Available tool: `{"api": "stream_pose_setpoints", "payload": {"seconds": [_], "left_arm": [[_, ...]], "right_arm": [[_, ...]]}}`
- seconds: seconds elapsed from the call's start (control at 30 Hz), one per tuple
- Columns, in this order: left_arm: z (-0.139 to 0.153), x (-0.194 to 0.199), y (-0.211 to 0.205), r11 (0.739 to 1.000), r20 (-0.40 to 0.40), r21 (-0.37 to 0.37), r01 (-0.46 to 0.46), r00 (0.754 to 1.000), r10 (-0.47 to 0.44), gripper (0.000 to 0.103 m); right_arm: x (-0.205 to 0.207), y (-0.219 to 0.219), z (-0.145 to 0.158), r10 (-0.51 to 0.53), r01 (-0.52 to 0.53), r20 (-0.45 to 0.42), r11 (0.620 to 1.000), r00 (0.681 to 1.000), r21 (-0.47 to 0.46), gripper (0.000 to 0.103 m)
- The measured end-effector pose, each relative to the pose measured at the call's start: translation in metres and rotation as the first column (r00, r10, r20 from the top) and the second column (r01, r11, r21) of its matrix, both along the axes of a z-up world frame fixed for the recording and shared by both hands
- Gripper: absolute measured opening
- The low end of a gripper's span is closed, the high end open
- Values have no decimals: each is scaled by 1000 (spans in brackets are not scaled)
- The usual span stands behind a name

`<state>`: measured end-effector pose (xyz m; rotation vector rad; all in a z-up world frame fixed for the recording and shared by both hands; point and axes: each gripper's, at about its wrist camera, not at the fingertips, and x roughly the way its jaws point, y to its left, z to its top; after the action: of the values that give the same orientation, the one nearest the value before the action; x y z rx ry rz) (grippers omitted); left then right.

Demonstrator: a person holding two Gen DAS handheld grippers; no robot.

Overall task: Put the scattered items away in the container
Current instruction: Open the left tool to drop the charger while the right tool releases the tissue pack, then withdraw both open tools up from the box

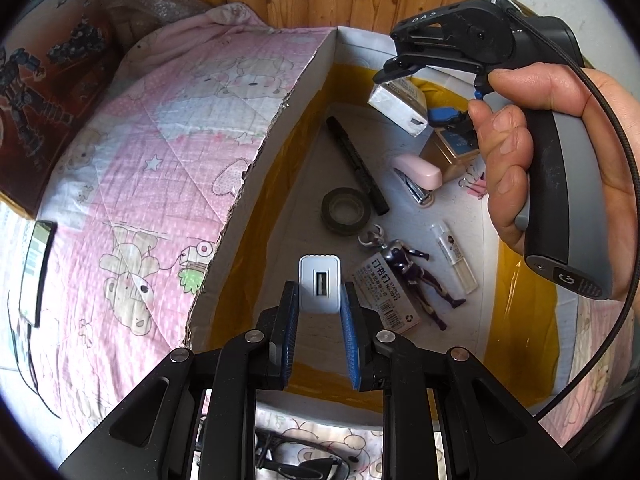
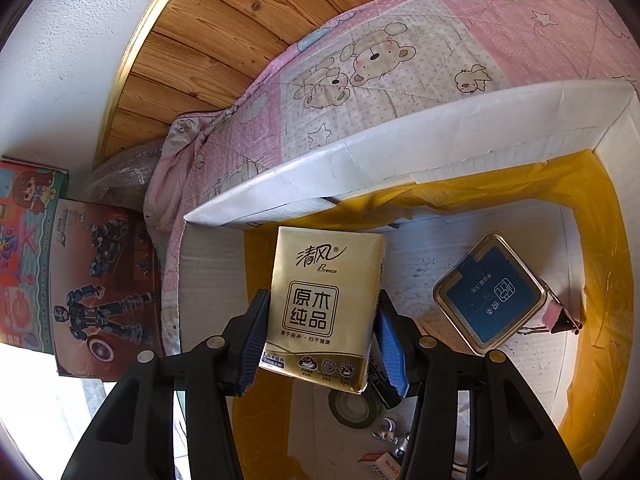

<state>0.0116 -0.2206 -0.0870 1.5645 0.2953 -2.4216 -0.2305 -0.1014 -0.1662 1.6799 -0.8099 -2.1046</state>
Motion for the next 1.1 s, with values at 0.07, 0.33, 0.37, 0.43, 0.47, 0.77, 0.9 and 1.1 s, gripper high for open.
{"api": "stream_pose_setpoints", "payload": {"seconds": [0.07,0.33,0.37,0.43,0.47,0.77,0.9,1.1], "left_arm": [[0,0,-1,1000,-4,-6,-3,1000,3,21],[5,2,-8,1000,-24,0,-31,999,31,32],[5,2,-8,999,-25,2,-32,999,32,32],[6,3,-7,1000,-27,4,-31,999,31,33],[7,3,-7,999,-29,4,-32,999,32,33],[25,10,-1,998,-73,-16,-65,995,64,38],[33,15,1,997,-94,-21,-70,993,67,39],[40,21,13,998,-122,-43,-49,992,43,59]], "right_arm": [[-1,0,0,-1,1,-7,1000,1000,7,54],[-3,0,4,10,-10,-33,1000,999,2,70],[-3,1,5,12,-12,-35,1000,999,0,71],[-2,3,7,22,-22,-37,1000,999,-4,71],[-2,5,9,27,-27,-40,1000,999,-3,71],[19,23,43,192,-185,-115,980,975,73,75],[54,25,67,371,-345,-190,925,909,158,75],[138,35,100,633,-541,-295,769,715,341,76]]}}
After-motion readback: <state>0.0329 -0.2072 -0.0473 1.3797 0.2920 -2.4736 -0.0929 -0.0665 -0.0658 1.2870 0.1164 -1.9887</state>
